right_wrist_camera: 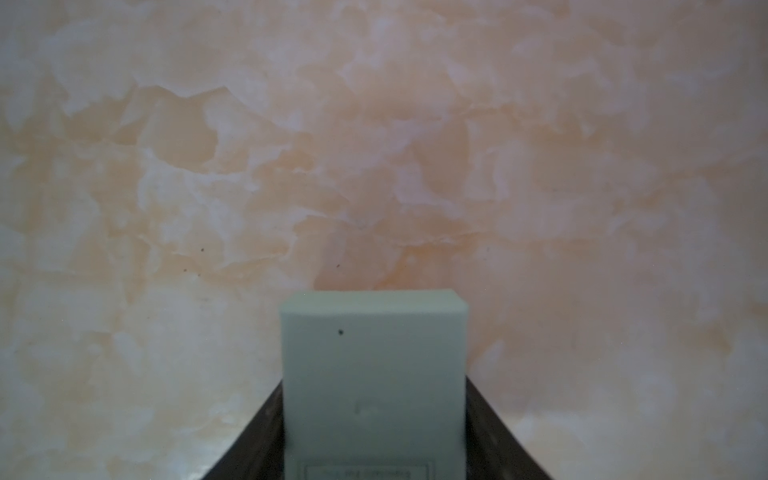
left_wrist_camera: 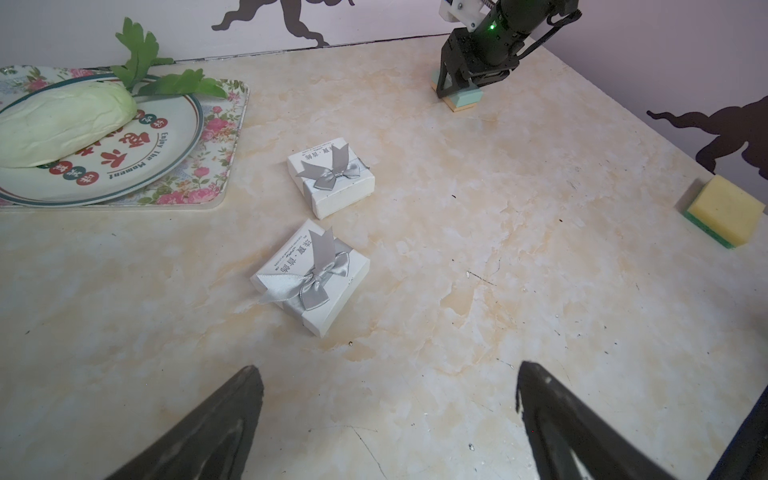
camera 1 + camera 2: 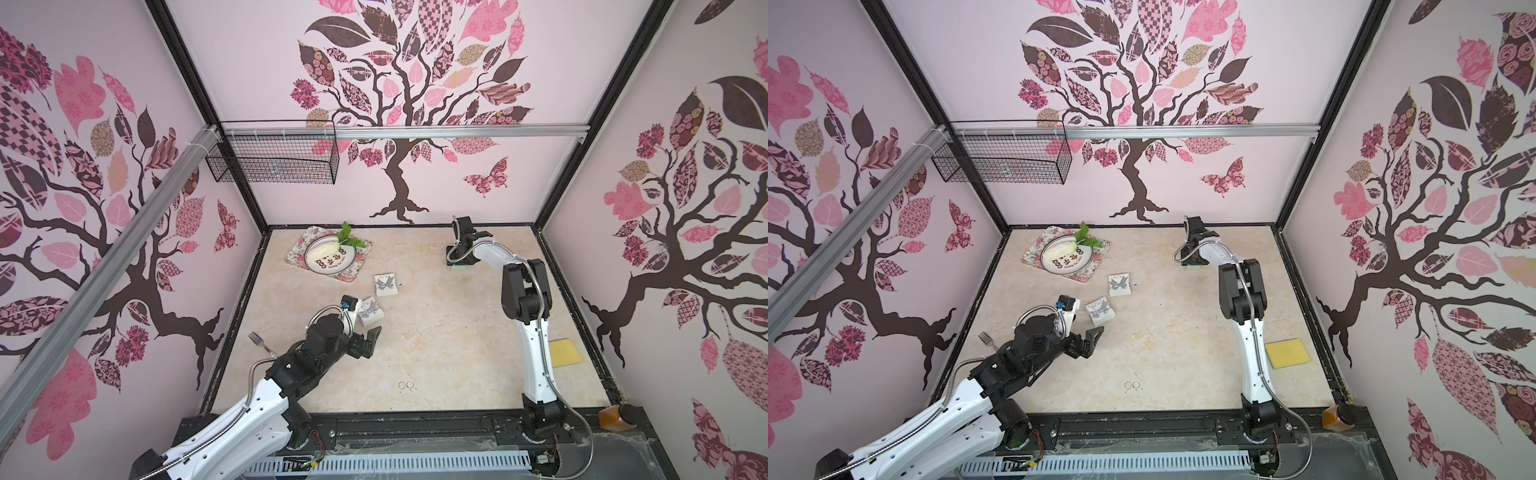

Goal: Take the rings out of the lift-off lid box
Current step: Place the jewelry box at the center of the board.

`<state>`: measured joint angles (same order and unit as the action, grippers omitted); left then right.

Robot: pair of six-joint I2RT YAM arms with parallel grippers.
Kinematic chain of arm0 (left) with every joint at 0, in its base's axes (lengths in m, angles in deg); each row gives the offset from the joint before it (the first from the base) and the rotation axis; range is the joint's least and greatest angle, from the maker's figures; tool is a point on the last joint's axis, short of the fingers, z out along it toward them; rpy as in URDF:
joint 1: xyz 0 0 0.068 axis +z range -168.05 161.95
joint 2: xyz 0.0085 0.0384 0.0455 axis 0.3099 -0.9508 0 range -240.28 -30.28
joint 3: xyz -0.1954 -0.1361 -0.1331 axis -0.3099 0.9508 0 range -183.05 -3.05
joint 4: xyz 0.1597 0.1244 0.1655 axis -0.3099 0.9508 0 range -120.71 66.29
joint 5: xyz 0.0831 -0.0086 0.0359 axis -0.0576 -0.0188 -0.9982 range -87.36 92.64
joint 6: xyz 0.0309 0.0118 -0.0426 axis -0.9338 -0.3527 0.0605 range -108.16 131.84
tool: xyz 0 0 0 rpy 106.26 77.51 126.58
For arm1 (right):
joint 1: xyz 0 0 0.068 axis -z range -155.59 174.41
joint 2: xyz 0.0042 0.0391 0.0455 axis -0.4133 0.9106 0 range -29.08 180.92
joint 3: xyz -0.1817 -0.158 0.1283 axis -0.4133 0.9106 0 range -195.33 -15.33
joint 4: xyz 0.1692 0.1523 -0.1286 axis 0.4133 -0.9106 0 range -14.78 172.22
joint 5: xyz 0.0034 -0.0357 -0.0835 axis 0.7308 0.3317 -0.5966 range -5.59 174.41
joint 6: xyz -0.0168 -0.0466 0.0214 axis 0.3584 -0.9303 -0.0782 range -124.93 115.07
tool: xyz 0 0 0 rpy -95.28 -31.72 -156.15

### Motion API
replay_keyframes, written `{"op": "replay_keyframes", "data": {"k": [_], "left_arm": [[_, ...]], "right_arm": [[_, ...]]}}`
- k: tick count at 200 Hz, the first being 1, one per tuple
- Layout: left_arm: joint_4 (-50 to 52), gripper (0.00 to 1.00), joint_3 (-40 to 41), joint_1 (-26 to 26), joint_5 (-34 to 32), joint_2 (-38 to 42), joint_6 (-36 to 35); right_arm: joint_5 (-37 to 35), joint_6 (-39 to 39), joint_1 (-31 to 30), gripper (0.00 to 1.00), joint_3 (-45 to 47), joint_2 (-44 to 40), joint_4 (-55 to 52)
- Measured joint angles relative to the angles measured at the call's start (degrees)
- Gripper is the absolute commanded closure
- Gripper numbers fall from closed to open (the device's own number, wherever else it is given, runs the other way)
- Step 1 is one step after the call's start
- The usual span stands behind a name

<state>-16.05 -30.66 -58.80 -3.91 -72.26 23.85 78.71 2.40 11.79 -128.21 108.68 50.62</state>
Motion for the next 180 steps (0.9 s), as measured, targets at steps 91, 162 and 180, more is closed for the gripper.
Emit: {"op": "replay_keyframes", "data": {"k": [91, 162, 180], "left_arm": [[-0.46, 0.02, 0.33, 0.00, -0.68, 1.18, -0.42], [-2.73, 0.02, 2.73, 0.26, -0.44, 2.56, -3.21], [-3.52, 0.02, 3.65, 0.26, 0.72, 3.69, -3.96]], "right_arm": [[-2.45, -0.26, -1.36, 0.00, 3.93, -8.39, -4.35], [-1.60, 3.67, -23.69, 0.00, 13.92, -27.54, 0.98], [-1.09, 5.84, -27.17, 0.00, 13.09, -25.31, 0.92]]}}
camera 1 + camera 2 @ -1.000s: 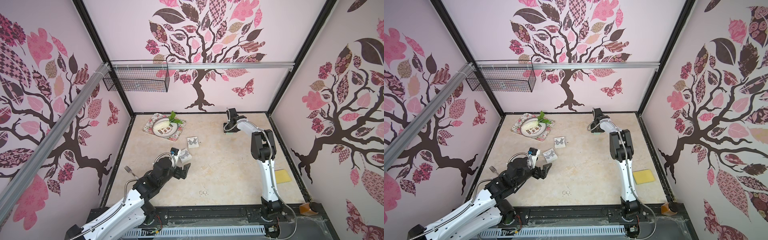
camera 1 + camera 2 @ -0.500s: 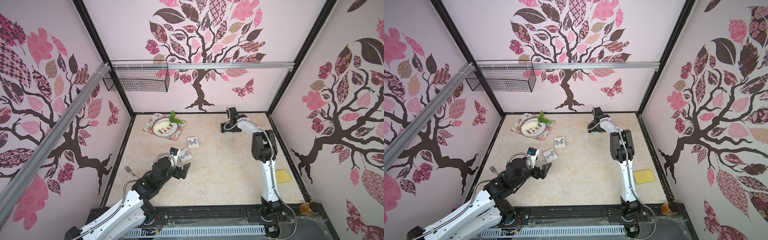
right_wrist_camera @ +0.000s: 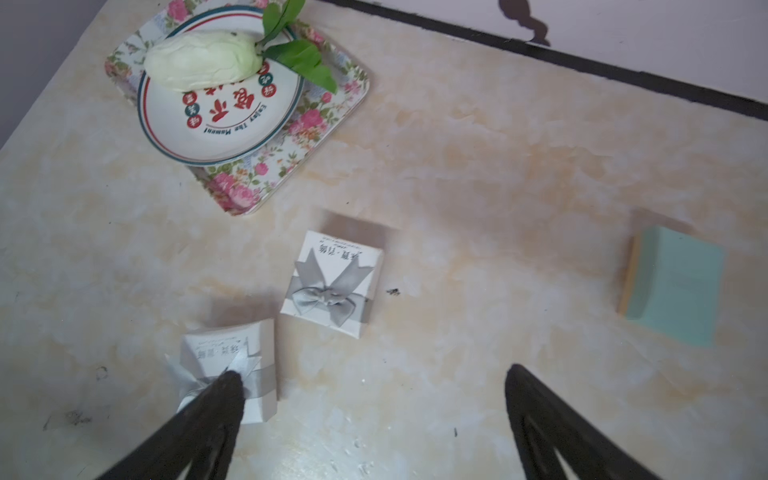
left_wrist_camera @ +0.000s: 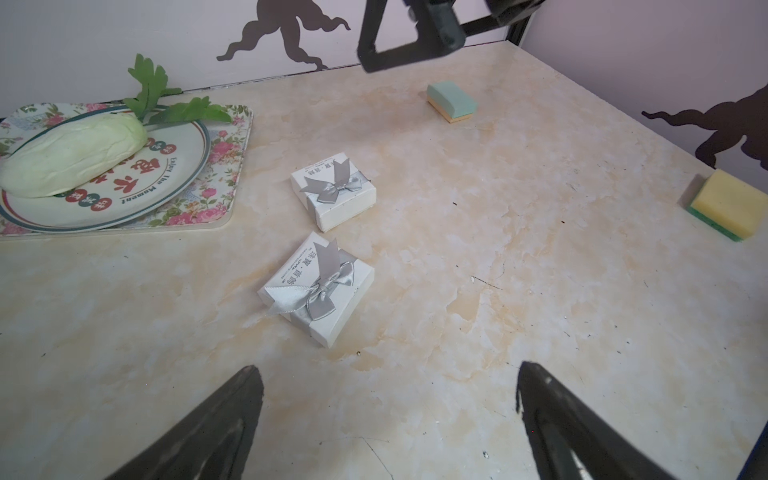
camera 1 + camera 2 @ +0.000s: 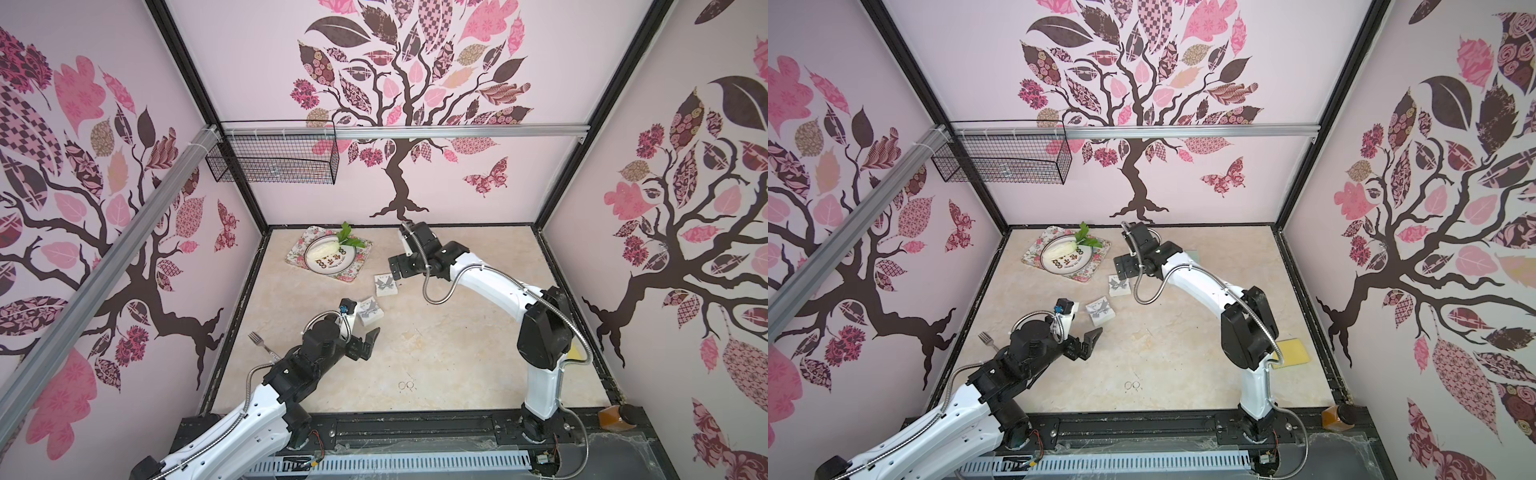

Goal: Take the rings out of the lift-off lid box
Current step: Place the jewelry box at the center of the board, then pick up the jewelry box from the center of the board.

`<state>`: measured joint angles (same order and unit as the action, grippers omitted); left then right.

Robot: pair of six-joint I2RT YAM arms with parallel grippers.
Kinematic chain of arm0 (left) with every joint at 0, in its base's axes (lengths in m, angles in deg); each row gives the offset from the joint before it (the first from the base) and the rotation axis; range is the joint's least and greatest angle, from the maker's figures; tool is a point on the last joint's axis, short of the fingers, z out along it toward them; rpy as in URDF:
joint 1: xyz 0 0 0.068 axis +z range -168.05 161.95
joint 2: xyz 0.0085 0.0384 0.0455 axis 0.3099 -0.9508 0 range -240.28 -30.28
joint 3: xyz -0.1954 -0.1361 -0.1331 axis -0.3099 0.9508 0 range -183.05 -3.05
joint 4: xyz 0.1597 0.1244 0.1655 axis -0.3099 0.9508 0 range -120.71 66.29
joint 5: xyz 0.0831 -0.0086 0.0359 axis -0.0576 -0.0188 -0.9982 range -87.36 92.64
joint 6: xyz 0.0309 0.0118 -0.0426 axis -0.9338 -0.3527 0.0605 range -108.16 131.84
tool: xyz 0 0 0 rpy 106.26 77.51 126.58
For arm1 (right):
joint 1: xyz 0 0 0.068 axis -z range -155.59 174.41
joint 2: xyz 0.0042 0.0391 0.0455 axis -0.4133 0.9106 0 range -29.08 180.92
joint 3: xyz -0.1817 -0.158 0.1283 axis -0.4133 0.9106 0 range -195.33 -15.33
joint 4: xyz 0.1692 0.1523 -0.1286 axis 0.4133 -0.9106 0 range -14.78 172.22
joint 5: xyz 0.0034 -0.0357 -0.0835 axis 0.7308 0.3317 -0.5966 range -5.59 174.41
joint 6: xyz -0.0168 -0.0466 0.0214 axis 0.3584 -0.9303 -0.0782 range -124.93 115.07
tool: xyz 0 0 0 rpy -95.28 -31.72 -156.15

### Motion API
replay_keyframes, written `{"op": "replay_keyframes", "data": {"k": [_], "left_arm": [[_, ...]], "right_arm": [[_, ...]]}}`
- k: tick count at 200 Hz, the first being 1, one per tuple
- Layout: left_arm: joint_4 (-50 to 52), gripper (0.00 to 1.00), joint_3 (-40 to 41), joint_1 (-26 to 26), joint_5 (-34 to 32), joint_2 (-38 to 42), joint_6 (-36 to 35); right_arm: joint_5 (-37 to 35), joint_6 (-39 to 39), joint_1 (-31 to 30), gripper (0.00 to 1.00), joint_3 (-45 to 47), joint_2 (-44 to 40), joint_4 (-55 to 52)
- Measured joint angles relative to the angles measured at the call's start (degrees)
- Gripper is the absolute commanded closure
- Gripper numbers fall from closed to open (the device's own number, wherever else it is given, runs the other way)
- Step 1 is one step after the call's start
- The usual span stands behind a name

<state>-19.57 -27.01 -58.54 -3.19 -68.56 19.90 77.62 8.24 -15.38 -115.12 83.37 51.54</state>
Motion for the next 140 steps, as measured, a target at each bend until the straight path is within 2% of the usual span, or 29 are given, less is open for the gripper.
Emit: {"op": "replay_keyframes", "data": {"k": [54, 118, 140], "left_arm": [[-1.73, 0.02, 2.82, 0.00, 2.80, 4.31, -2.45], [-2.12, 0.02, 3.21, 0.00, 3.63, 4.37, -3.63], [-2.12, 0.02, 3.21, 0.00, 3.76, 4.26, -3.69]], "right_arm": [[-1.53, 4.98, -2.23, 0.00, -10.43, 13.46, -1.51], [-2.08, 6.64, -2.62, 0.00, -21.57, 24.30, -4.90], [-2.05, 6.86, -2.86, 0.00, -22.69, 26.32, -5.25]]}}
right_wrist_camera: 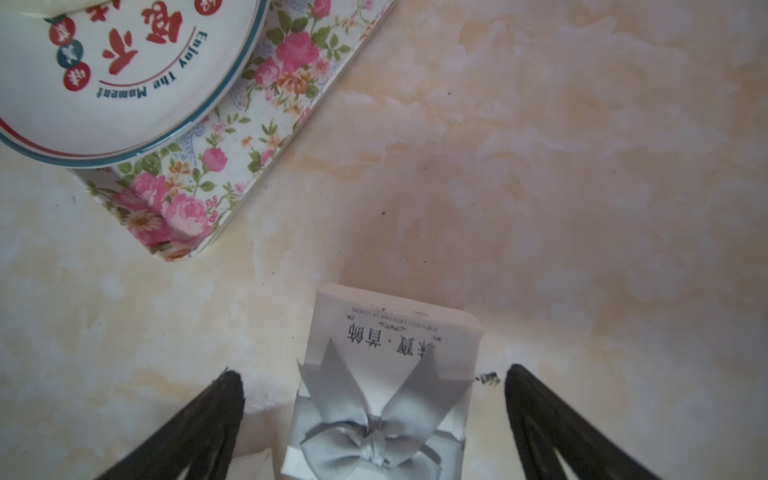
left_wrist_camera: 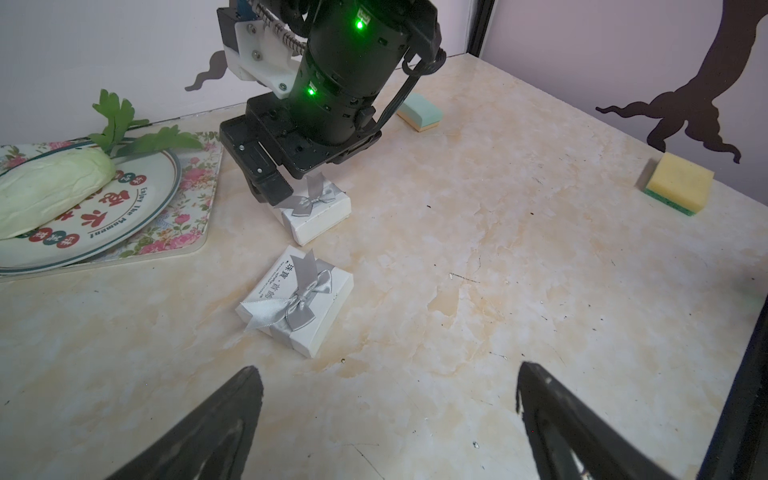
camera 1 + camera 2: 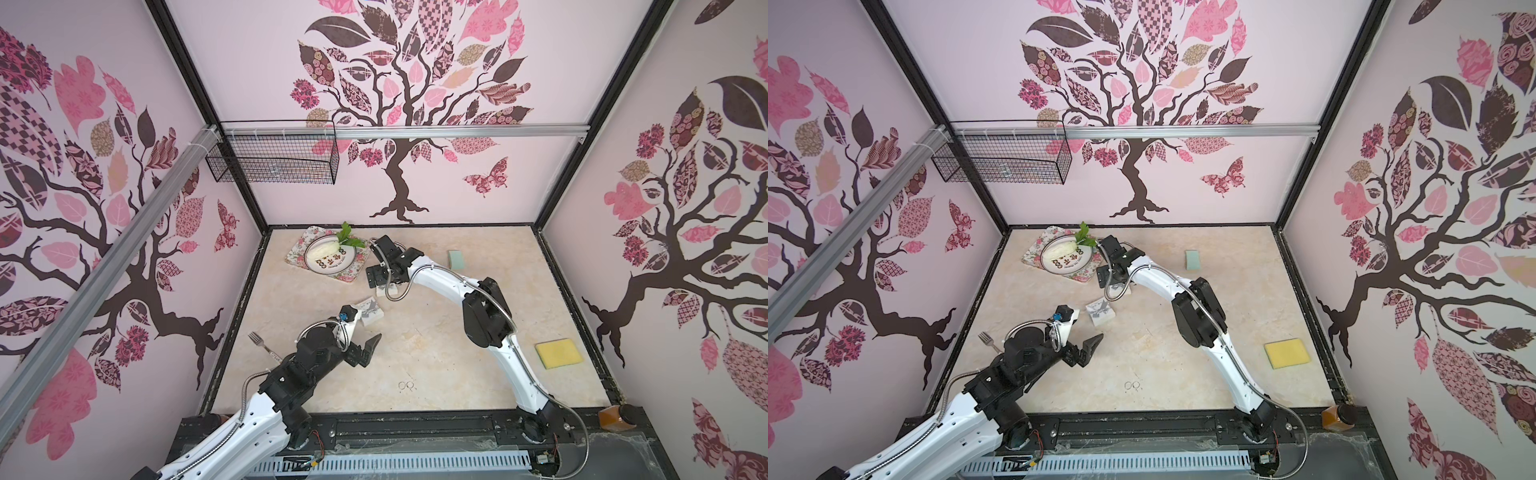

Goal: Take the rings out of the lift-off lid box
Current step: Pick up the jewelry box from the center of the board.

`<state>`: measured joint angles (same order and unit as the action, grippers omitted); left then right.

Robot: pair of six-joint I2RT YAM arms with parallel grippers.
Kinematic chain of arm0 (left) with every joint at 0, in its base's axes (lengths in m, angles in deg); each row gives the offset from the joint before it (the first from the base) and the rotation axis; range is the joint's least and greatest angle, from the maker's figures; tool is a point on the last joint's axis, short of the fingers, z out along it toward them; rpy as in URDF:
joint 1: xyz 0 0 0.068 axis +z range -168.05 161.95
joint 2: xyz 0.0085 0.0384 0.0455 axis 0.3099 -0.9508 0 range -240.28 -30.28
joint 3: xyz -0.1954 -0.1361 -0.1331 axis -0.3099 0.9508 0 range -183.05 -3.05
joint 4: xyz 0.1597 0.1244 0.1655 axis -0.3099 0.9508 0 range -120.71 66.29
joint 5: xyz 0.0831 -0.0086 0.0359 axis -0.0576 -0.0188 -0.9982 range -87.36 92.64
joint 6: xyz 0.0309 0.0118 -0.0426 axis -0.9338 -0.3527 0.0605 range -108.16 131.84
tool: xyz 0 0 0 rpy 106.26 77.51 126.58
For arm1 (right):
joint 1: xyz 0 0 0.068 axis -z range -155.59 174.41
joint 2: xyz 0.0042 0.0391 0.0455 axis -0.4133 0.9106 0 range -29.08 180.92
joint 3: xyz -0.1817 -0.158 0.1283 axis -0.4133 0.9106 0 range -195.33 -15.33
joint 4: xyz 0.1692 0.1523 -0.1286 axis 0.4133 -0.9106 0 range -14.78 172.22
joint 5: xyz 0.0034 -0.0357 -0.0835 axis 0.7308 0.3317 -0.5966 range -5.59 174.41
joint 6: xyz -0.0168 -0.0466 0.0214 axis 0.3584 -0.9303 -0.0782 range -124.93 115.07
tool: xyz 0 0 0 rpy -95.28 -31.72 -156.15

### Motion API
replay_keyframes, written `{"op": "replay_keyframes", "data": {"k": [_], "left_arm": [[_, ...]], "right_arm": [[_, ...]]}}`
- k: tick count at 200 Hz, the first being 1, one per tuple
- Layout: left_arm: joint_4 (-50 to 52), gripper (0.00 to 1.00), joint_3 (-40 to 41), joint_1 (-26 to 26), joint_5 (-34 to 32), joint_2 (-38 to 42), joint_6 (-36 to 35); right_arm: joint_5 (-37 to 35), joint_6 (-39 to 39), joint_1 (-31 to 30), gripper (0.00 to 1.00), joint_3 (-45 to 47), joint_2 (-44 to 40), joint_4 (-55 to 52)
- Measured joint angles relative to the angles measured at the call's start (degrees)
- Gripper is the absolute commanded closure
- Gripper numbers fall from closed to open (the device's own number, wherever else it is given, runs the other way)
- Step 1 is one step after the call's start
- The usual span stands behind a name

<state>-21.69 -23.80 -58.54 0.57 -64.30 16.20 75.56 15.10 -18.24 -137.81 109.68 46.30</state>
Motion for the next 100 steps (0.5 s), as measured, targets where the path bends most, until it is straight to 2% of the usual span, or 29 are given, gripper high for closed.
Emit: {"op": "replay_keyframes", "data": {"k": [24, 61, 100], "left_arm": [[-0.02, 0.02, 0.00, 0.00, 0.04, 0.15, -0.09], [-0.31, 0.02, 0.00, 0.00, 0.02, 0.24, -0.11], [-0.39, 0.02, 0.02, 0.00, 0.04, 0.39, -0.11]], "right_arm": [[0.09, 0.39, -0.20, 0.02, -0.13, 2.16, -0.42], [0.15, 1.01, -0.31, 0.16, -0.11, 4.02, -1.14], [-0.17, 1.01, -0.33, 0.24, -0.11, 4.00, -1.03]]}}
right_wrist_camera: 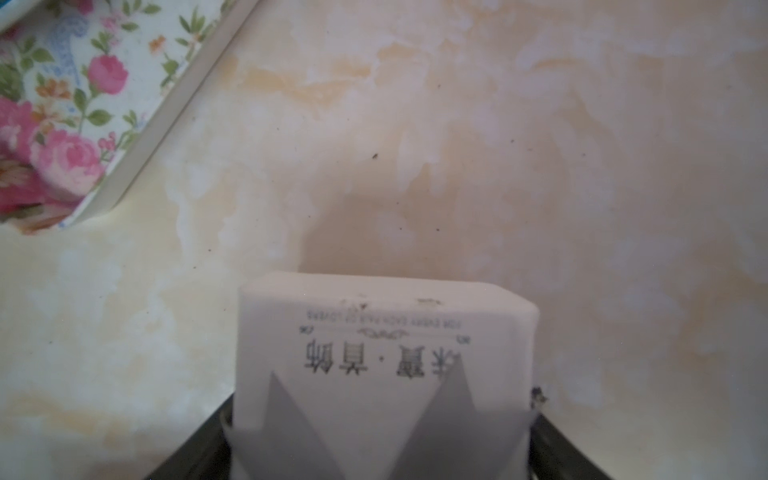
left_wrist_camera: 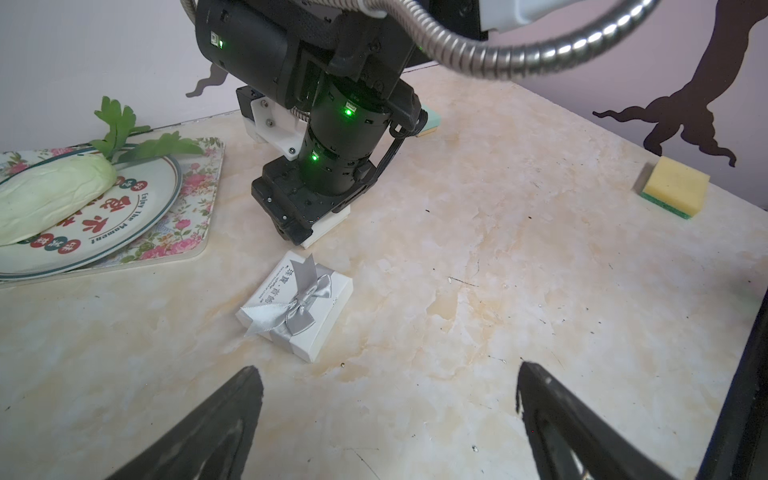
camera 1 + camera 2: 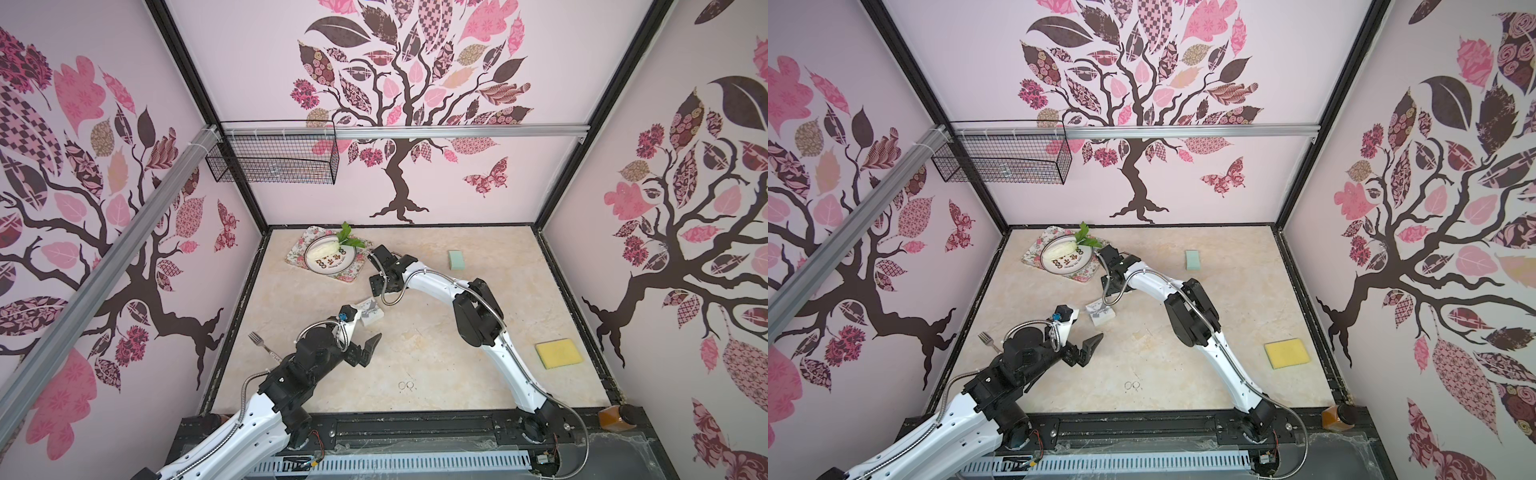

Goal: Take the rings out of the lift-off lid box
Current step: Pick up the jewelry box from the center of the board.

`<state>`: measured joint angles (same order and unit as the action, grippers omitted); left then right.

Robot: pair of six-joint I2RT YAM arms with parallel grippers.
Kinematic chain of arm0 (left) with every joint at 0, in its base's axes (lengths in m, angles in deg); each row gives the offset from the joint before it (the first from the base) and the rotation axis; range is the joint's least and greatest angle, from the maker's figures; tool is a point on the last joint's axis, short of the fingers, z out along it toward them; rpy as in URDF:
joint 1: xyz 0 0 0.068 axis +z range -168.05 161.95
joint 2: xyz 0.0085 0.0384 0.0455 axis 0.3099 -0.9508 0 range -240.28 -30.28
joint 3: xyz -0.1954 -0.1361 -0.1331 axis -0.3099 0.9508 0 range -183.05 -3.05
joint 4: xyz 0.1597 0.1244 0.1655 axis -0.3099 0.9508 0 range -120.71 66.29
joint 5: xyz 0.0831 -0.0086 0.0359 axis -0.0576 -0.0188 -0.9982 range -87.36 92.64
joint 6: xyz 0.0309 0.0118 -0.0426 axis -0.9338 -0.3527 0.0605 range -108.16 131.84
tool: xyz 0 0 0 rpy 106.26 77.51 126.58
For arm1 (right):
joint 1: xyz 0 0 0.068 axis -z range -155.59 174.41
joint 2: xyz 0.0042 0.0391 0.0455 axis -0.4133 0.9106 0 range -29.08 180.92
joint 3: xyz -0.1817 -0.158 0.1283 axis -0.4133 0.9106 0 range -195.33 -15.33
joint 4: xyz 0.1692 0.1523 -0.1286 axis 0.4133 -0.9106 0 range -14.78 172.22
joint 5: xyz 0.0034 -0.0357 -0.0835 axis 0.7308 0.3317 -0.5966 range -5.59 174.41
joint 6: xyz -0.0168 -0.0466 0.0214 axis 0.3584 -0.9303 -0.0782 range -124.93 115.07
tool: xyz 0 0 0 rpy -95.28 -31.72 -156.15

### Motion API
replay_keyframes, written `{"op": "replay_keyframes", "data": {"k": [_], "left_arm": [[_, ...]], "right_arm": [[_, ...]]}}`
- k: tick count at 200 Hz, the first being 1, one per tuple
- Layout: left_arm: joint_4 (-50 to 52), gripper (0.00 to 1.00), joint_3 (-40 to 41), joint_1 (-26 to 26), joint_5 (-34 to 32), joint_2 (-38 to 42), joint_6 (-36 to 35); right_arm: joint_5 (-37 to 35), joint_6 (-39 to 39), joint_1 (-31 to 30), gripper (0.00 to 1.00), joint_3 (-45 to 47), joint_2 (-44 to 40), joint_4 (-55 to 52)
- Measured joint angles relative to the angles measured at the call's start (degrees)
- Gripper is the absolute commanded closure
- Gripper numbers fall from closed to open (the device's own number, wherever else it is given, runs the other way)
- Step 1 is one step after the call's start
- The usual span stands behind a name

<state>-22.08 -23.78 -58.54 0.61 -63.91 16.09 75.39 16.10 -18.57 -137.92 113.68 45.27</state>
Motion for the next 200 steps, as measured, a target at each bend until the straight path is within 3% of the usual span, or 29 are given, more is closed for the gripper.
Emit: {"op": "replay_keyframes", "data": {"k": [41, 70, 86, 125, 153, 200], "left_arm": [[-0.02, 0.02, 0.24, 0.00, 0.20, 0.11, 0.00], [-1.66, 0.02, 0.74, 0.00, 2.51, -0.24, -1.18], [-4.17, 0.02, 1.42, 0.00, 5.42, -1.73, -2.25], [-9.40, 0.02, 1.42, -0.24, 11.23, -9.84, -5.57], [-15.56, 0.02, 1.42, -4.04, 12.35, -15.26, -8.87], [-30.38, 0.02, 1.84, -7.34, 14.73, -23.56, -11.80]], "right_arm": [[-0.22, -0.33, 0.00, 0.24, 0.63, -0.74, 0.13], [2.03, -0.55, 0.79, 0.25, 7.82, -6.38, 1.25], [4.94, -0.61, 1.49, 0.26, 15.52, -13.14, 3.39], [16.31, -0.17, 7.21, 0.27, 41.86, -40.06, 12.35], [23.91, 0.70, 12.61, 0.26, 55.56, -57.64, 17.86], [37.90, 4.92, 13.11, 0.26, 71.34, -71.23, 26.47]]}}
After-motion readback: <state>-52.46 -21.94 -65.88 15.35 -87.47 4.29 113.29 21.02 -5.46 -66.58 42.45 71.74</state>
